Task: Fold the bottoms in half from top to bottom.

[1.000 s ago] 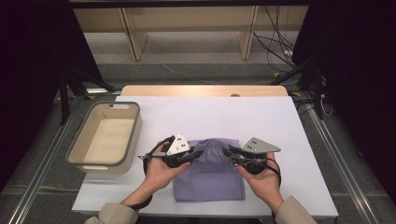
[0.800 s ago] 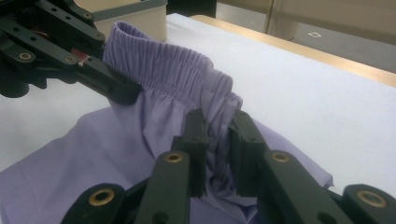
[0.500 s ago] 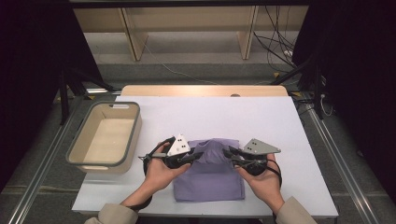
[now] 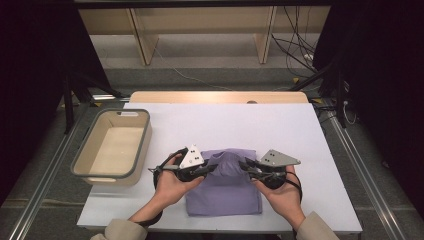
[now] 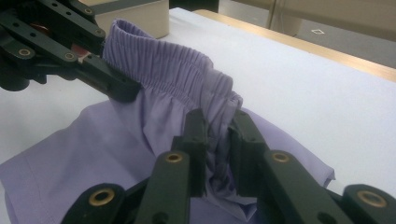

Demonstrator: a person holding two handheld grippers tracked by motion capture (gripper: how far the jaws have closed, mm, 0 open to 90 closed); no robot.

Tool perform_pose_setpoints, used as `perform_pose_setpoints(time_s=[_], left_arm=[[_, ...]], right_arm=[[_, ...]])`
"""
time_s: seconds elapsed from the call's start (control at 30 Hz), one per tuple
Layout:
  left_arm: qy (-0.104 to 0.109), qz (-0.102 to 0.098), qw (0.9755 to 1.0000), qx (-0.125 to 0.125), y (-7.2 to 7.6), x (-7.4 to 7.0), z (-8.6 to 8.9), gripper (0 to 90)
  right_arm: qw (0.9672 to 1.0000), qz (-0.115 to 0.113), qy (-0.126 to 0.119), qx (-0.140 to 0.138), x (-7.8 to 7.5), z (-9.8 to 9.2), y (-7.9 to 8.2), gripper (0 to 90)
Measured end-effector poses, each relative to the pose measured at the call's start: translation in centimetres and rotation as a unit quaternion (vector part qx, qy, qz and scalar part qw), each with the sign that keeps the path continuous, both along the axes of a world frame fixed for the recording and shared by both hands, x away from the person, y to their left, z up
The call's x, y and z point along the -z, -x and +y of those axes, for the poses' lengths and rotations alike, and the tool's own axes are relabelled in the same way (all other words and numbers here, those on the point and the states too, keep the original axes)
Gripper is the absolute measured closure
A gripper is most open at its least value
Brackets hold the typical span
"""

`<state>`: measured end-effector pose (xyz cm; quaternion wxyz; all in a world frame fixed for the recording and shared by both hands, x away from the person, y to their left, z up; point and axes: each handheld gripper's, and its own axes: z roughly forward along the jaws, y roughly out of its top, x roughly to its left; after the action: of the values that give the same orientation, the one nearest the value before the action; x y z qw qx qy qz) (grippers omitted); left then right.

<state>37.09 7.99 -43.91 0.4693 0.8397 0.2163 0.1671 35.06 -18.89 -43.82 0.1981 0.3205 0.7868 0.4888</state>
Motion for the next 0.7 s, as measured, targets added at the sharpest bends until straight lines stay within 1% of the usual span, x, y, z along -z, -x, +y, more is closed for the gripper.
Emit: perform_pose_setpoints(time_s=[0.37, 0.57, 0.7], left_arm=[[-0.008, -0.001, 1.0000, 0.004, 0.19, 0.15, -0.04, 76.5], [-0.008, -0.001, 1.0000, 0.005, 0.30, 0.26, -0.06, 76.5], [-0.009, 0.000, 0.9999, 0.007, 0.35, 0.29, -0.07, 76.4]], right_arm=[[1.0000, 0.004, 0.004, -0.002, 0.11, 0.01, 0.17, 78.8], [0.9999, 0.006, 0.008, -0.004, 0.16, 0.00, 0.29, 78.8], [0.9999, 0.003, 0.011, -0.005, 0.18, 0.01, 0.33, 78.8]])
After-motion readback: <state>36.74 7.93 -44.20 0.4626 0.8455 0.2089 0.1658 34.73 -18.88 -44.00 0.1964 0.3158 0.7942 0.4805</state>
